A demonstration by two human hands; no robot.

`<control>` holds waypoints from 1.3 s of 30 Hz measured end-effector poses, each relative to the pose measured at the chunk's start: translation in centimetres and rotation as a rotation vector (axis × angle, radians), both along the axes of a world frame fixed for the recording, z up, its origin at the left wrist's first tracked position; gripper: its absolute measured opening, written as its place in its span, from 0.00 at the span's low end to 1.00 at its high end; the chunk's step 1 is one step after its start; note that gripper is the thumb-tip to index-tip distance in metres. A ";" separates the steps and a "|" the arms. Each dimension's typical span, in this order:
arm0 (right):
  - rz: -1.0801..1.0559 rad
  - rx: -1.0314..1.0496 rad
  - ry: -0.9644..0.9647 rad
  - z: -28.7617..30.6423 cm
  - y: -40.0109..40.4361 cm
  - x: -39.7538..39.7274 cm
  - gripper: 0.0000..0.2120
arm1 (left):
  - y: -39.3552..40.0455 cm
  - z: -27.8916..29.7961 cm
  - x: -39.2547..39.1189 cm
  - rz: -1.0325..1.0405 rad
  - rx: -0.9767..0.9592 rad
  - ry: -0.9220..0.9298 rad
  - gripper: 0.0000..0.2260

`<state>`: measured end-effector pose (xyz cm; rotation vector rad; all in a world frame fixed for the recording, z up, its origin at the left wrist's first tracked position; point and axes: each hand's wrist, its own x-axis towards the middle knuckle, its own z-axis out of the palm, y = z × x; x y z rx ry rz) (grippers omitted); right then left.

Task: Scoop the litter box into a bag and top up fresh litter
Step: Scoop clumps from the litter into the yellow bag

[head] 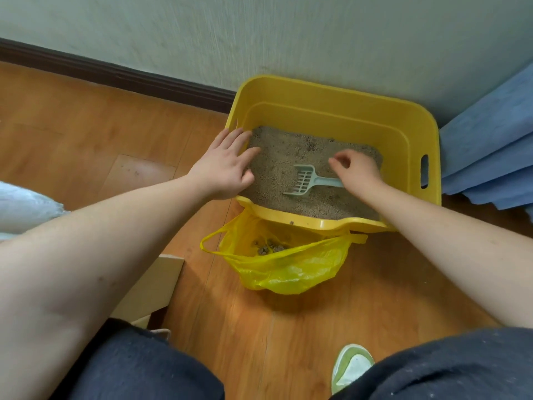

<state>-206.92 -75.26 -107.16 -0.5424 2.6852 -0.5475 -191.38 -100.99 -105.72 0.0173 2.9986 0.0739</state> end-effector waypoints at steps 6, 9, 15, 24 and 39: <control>0.097 -0.244 0.180 3.7 0.9 3.9 0.12 | 0.2 0.3 -0.2 -0.036 -0.050 -0.041 0.33; 0.193 -0.322 0.164 4.7 1.2 7.7 0.12 | 0.1 0.5 0.0 -0.041 -0.062 -0.028 0.33; 0.560 -0.138 0.285 1.6 3.6 14.0 0.17 | 0.8 1.0 0.6 -0.189 -0.118 0.200 0.20; 0.634 0.028 0.395 -2.6 9.0 14.6 0.13 | 8.0 0.4 1.9 -0.791 -0.078 0.248 0.17; 0.386 0.018 0.406 -3.2 13.0 12.8 0.12 | 7.8 -5.7 7.3 -0.764 -0.019 -0.034 0.28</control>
